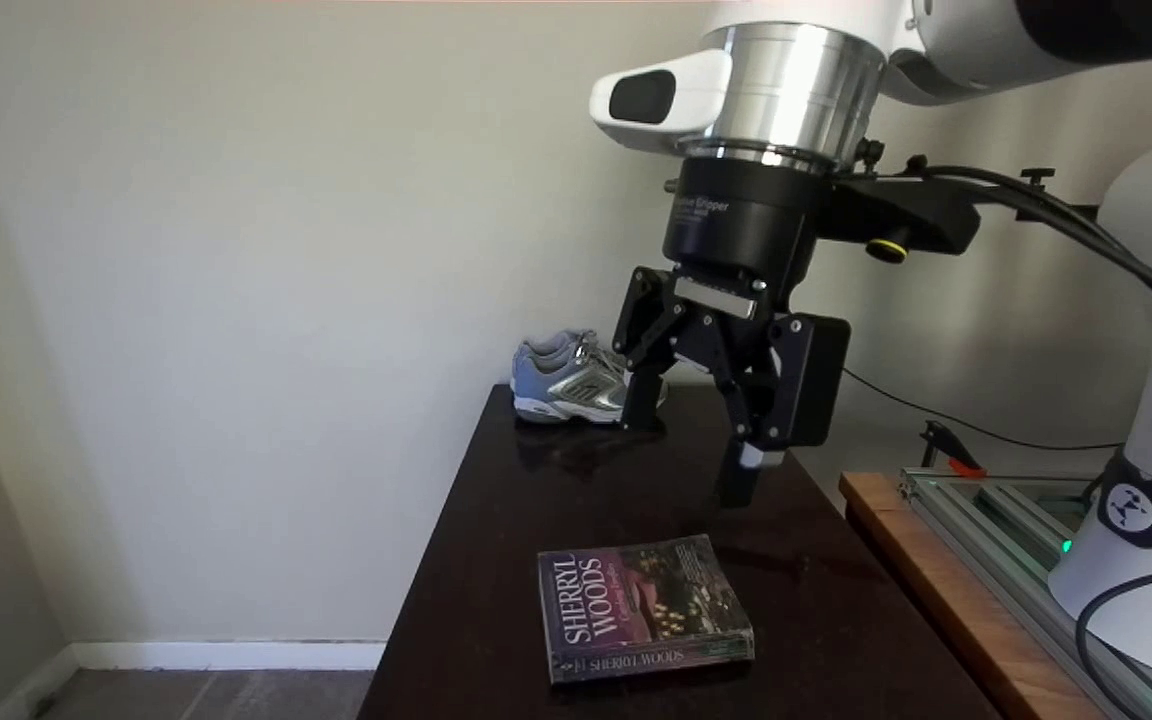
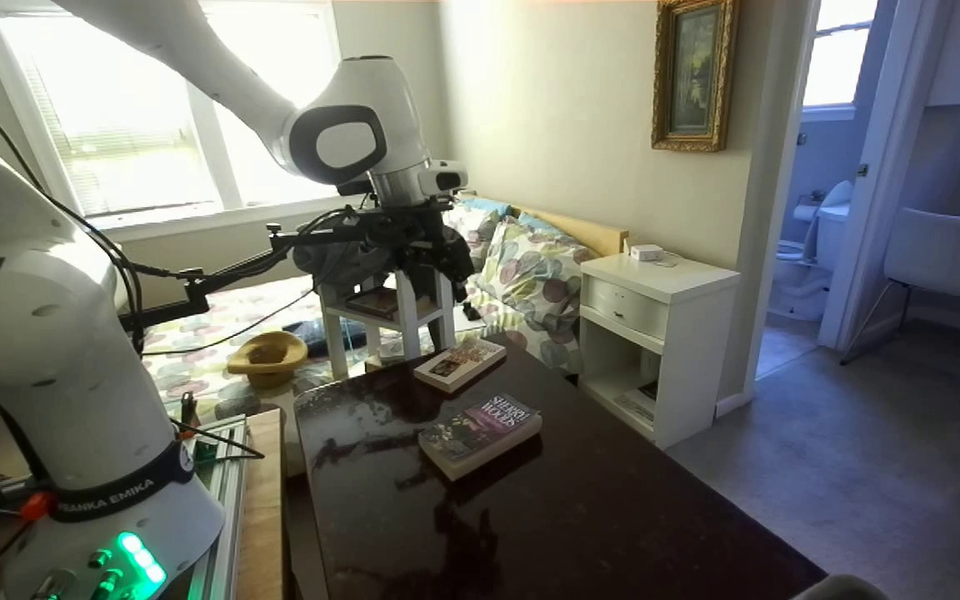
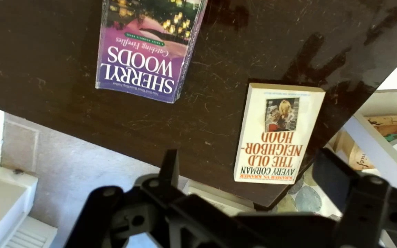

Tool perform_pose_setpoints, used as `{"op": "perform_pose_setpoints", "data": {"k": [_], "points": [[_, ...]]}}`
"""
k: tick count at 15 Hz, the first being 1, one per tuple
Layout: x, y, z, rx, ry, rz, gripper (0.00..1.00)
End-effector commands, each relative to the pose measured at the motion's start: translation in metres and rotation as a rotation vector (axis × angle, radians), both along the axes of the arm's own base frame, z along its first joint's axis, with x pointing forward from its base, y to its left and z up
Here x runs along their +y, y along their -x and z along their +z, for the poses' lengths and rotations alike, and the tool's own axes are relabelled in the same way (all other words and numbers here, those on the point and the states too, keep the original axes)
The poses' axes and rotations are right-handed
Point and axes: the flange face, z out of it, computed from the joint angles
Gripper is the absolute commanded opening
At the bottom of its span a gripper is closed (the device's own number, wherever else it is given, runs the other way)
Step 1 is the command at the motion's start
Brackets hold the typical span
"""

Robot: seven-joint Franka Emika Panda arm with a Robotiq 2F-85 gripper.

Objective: Move the novel on the left and place it next to the novel in the center

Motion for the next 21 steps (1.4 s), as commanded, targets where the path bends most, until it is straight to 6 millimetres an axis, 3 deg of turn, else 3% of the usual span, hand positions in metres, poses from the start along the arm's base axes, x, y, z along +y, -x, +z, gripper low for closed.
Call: {"op": "perform_pose_setpoints", "data": {"k": [1, 4, 11, 15, 19, 20, 21], "points": [[0.029, -0.001, -0.012, -0.074, -0.009, 0.113, 1.00], [0.050, -0.002, -0.032, -0.127, -0.027, 0.178, 1.00], [0.080, -0.011, -0.072, -0.160, -0.047, 0.224, 1.00], [0.101, -0.019, -0.072, -0.187, -0.090, 0.253, 1.00], [0.103, -0.036, -0.066, -0.188, -0.124, 0.257, 1.00], [0.102, -0.040, -0.067, -0.189, -0.128, 0.260, 0.75], [0.103, -0.044, -0.068, -0.190, -0.137, 0.264, 0.74]]}}
